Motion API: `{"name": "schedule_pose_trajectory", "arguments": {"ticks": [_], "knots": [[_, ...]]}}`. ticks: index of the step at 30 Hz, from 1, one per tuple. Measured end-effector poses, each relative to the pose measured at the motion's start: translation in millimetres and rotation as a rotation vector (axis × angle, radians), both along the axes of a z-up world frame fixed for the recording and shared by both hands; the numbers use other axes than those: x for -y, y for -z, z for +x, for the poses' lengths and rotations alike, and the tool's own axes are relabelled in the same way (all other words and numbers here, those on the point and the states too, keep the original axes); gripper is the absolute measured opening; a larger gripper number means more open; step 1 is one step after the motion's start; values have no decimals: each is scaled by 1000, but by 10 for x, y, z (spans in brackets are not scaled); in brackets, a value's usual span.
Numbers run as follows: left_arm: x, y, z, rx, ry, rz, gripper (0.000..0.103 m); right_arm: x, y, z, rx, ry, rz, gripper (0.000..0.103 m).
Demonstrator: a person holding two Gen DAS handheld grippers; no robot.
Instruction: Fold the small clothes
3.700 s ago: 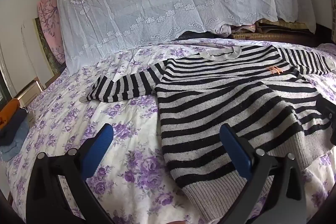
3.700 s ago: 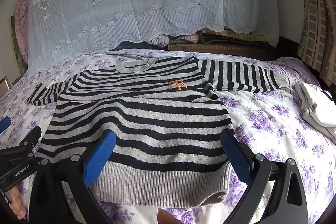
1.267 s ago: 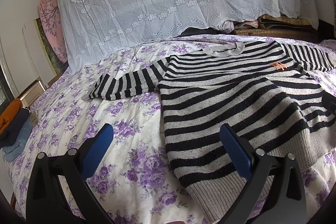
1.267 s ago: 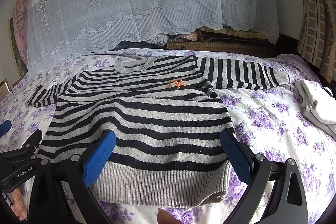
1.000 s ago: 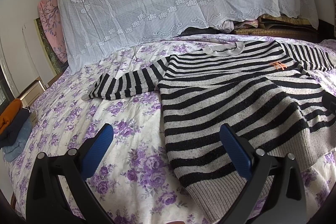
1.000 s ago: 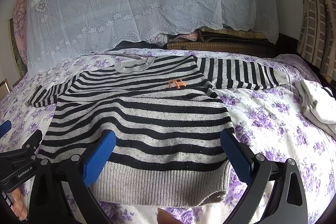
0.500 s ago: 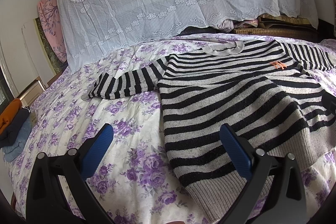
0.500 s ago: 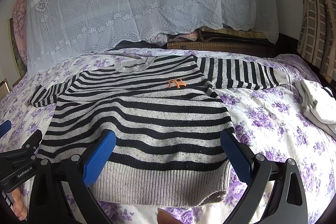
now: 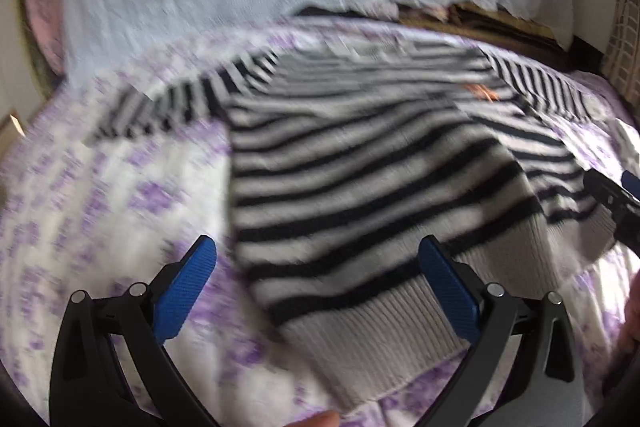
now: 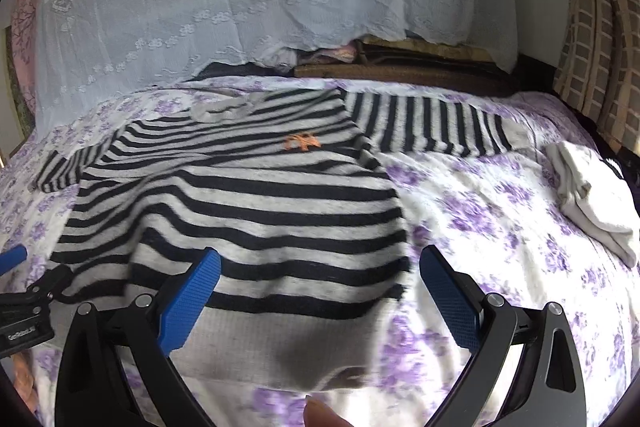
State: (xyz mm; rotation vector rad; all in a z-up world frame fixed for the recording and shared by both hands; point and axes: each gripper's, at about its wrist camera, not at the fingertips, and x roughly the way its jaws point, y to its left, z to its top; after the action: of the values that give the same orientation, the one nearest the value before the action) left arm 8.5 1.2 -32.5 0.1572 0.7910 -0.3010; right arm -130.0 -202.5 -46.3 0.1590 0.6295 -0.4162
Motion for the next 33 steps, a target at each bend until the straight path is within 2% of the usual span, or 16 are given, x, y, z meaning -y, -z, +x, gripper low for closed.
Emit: {"name": "schedule_pose_trajectory", "arguments": {"ticks": [5, 7, 8, 10, 12, 16, 17, 20, 22, 24, 26, 27, 29, 30, 32, 33], "knots": [[5, 139, 54, -114, 53, -74, 99, 322, 203, -122, -43, 4, 130, 100], [-10, 199, 98, -173, 76, -103, 99, 380, 342, -133, -91, -27, 190, 100], [-35, 247, 105, -196, 75, -109, 99, 428, 459, -125, -134, -57, 253, 100], [-104, 303, 150, -235, 64, -130, 99, 462, 494, -193, -105, -88, 281, 100], [-215, 372, 190, -289, 72, -195, 99, 514, 482, -288, -59, -104, 341, 100], [-348, 351, 153, -309, 148, -258, 99, 673, 482, -536, 48, -166, 494, 100], [-393, 330, 146, -326, 157, -287, 99, 722, 486, -543, 53, -172, 520, 100], [-574, 301, 173, -407, 167, -457, 98, 727, 434, -498, 18, -201, 549, 100], [-590, 284, 182, -453, 193, -514, 98, 650, 400, -437, -4, -256, 560, 100], [-492, 301, 184, -496, 227, -526, 98, 630, 376, -366, -17, -283, 586, 100], [-367, 307, 161, -493, 247, -485, 98, 634, 373, -269, -23, -295, 630, 100], [-284, 301, 138, -472, 260, -446, 97, 650, 381, -235, -24, -292, 651, 96], [-215, 304, 139, -446, 260, -408, 71, 724, 421, -128, -29, -281, 676, 86], [-190, 318, 152, -447, 256, -381, 42, 739, 438, -129, -29, -272, 682, 76], [-240, 339, 204, -458, 239, -395, 33, 809, 480, -112, -38, -251, 687, 53], [-265, 344, 228, -464, 232, -405, 25, 853, 515, -98, -43, -247, 702, 30]]}}
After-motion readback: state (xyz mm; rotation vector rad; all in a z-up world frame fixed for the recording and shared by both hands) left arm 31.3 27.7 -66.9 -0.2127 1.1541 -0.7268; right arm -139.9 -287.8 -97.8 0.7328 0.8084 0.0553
